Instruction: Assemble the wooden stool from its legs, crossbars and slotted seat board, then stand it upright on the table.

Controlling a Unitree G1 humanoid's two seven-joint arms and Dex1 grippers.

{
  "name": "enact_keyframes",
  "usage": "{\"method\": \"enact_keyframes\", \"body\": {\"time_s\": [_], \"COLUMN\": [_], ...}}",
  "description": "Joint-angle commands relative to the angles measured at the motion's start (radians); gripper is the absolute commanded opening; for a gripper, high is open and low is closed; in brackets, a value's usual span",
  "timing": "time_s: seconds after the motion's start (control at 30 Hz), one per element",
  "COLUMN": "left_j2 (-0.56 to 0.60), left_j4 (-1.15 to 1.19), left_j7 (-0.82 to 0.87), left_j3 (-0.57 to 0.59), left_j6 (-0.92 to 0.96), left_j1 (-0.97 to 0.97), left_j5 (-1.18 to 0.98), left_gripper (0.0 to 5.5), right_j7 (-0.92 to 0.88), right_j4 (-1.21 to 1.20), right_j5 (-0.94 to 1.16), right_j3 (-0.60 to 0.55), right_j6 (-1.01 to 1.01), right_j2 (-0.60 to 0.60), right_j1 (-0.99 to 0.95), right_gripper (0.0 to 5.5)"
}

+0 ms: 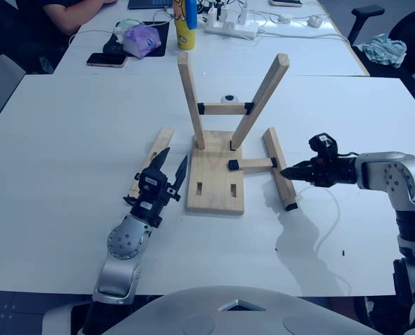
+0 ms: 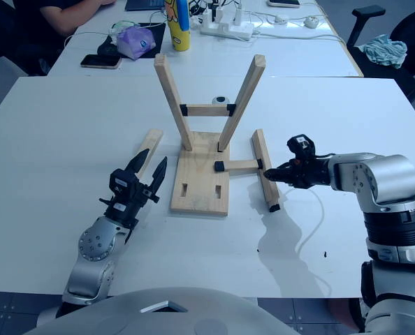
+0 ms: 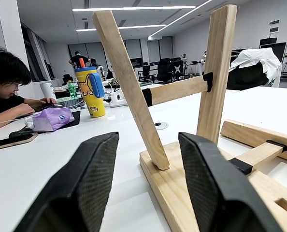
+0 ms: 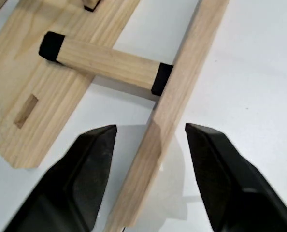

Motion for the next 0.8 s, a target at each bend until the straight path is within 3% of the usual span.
{"method": "enact_keyframes", "body": {"time_s": [0.03,0.27,0.43,0.8], "left_j2": [-0.001,0.0,-0.002,0.004], "left_j4": [-0.014,-0.012,-0.022,-0.101], "left_j7": [0.006,-0.009,-0.071,-0.152], "left_j3": [0.0,0.011,0.011,0.094], "left_j6": [0.006,0.056,0.144,0.345], "left_j1": [0.002,-0.016,-0.022,-0.033], "left_j5": [0.01,-0.025,-0.151,-0.49], "left_gripper": [2.28,2.28,2.93,4.46], "right_j7": [-0.041,-0.067,-0.052,0.304], "right_j4": [-0.01,-0.02,0.023,0.271], "right_j5": [-0.031,-0.071,-0.095,-0.005], "right_j3": [0.031,0.067,0.056,-0.01], "right_j6": [-0.032,-0.099,-0.158,-0.219], "right_j2": [0.03,0.047,0.03,-0.166], "right_j1": [0.055,0.126,0.141,0.05], "right_gripper": [2.66,1.83,1.11,1.04]}}
